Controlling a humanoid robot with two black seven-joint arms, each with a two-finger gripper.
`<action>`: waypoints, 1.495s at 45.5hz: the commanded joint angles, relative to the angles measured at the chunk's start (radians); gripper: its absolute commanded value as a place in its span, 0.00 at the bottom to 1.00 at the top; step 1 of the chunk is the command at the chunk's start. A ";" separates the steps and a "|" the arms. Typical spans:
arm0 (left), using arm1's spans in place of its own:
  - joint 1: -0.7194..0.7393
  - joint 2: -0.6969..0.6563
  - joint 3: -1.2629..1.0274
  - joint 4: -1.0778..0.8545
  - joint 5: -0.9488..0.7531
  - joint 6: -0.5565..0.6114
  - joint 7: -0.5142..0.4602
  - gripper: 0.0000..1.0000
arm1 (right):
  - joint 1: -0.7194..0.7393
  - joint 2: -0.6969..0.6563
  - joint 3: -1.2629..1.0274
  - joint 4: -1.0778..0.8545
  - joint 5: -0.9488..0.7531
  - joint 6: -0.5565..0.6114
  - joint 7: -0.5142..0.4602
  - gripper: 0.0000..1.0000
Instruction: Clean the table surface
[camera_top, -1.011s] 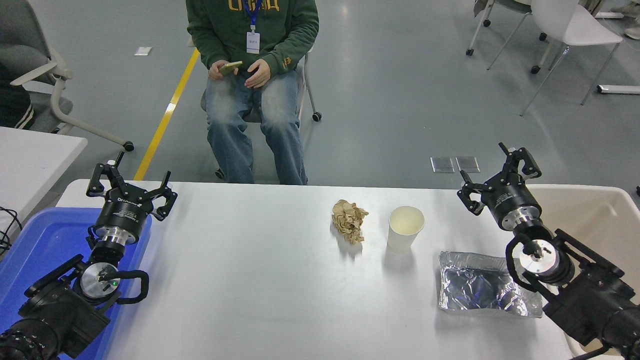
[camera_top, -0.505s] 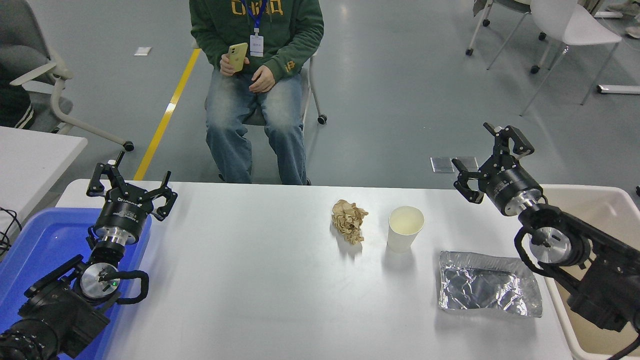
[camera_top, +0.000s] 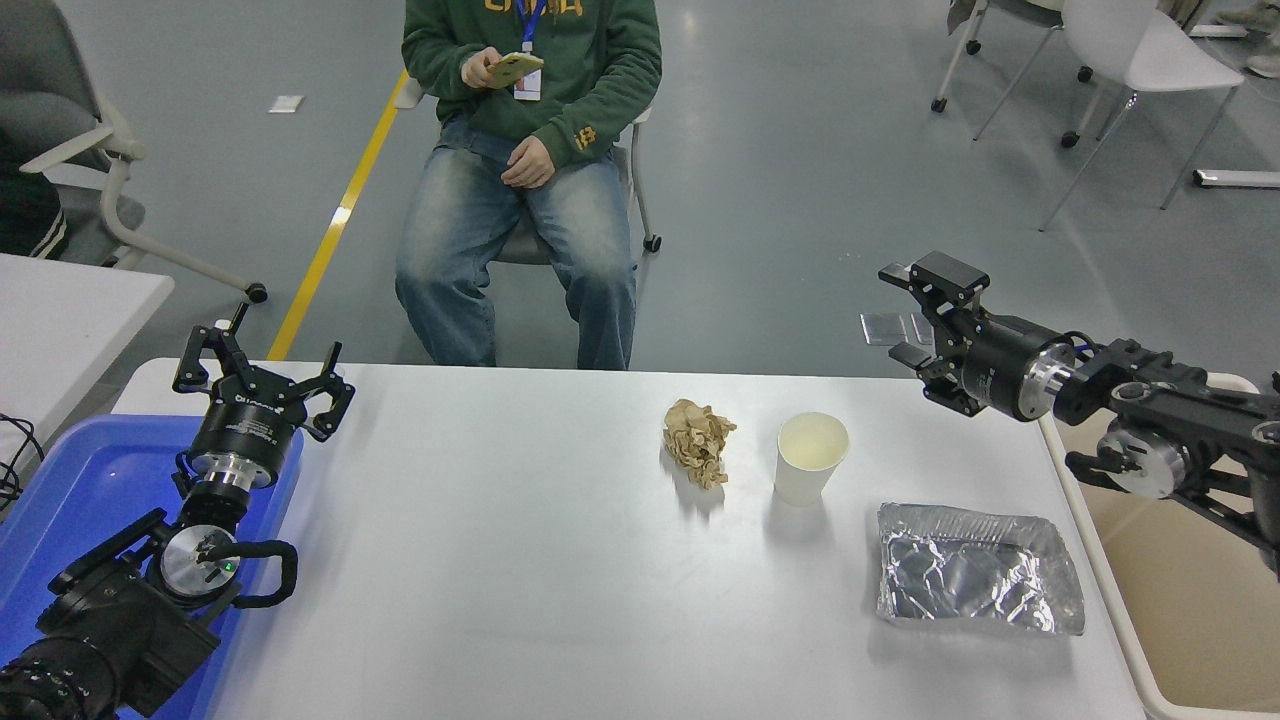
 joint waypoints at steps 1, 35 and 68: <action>0.000 -0.001 0.000 -0.001 0.000 0.000 0.000 1.00 | 0.171 0.094 -0.313 0.050 -0.027 -0.024 -0.122 0.99; 0.000 0.001 0.000 -0.001 0.000 0.000 0.000 1.00 | 0.137 0.369 -0.462 -0.229 -0.124 -0.005 -0.289 0.99; 0.001 -0.001 0.000 -0.001 0.000 0.000 0.000 1.00 | 0.056 0.462 -0.462 -0.397 -0.254 0.123 -0.299 0.00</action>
